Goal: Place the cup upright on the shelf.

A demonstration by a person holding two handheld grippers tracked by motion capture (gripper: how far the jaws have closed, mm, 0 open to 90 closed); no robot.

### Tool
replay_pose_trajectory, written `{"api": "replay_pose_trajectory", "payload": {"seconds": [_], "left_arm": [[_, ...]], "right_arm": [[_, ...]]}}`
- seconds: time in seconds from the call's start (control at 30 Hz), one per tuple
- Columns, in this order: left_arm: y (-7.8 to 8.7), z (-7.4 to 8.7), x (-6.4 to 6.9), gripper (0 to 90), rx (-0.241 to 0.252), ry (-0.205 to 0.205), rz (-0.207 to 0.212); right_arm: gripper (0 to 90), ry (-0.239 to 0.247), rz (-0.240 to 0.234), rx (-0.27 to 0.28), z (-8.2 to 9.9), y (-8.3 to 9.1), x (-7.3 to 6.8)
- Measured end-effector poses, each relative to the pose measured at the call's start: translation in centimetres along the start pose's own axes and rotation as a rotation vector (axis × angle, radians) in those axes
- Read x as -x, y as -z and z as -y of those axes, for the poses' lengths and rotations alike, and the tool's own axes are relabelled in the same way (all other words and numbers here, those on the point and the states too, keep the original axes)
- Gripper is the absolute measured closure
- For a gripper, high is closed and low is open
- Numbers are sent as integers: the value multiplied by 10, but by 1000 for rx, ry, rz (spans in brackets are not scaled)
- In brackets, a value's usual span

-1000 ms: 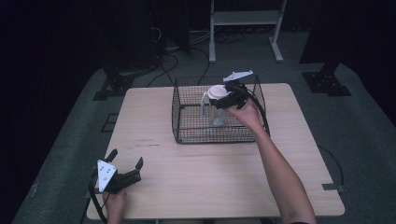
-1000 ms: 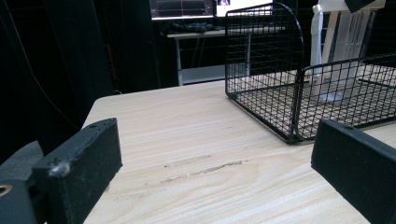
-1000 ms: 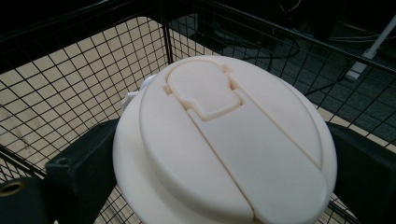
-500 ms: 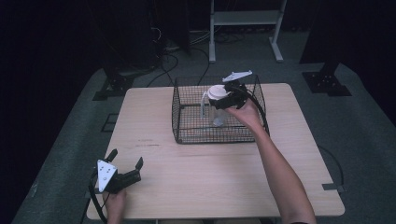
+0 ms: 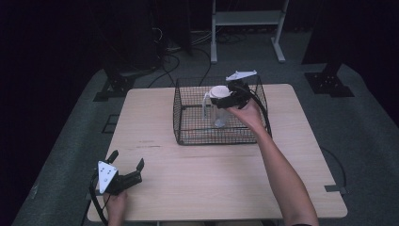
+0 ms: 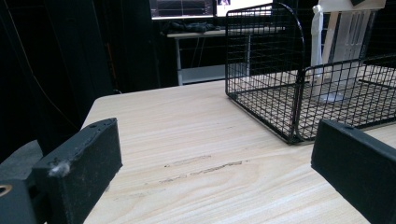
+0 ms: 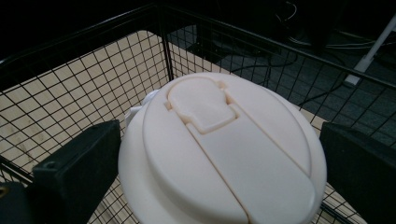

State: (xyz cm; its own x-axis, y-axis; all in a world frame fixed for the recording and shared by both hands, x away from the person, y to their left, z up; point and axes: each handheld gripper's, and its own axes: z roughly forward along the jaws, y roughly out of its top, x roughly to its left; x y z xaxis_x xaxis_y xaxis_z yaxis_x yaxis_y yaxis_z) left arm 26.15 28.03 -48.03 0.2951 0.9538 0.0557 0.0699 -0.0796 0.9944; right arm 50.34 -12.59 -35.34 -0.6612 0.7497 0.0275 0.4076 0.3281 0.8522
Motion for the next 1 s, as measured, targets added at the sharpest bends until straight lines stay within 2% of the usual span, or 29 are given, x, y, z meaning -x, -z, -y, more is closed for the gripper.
{"api": "replay_pose_trajectory", "payload": {"seconds": [0.27,0.63,1.0], "left_arm": [[0,0,0,9,1,1,-1],[0,0,0,9,2,-1,1],[1,0,1,9,2,-2,-1]], "right_arm": [[4,-6,-12,13,-3,7,-1],[5,7,2,36,-5,27,-7],[5,17,-5,30,0,45,-13]]}}
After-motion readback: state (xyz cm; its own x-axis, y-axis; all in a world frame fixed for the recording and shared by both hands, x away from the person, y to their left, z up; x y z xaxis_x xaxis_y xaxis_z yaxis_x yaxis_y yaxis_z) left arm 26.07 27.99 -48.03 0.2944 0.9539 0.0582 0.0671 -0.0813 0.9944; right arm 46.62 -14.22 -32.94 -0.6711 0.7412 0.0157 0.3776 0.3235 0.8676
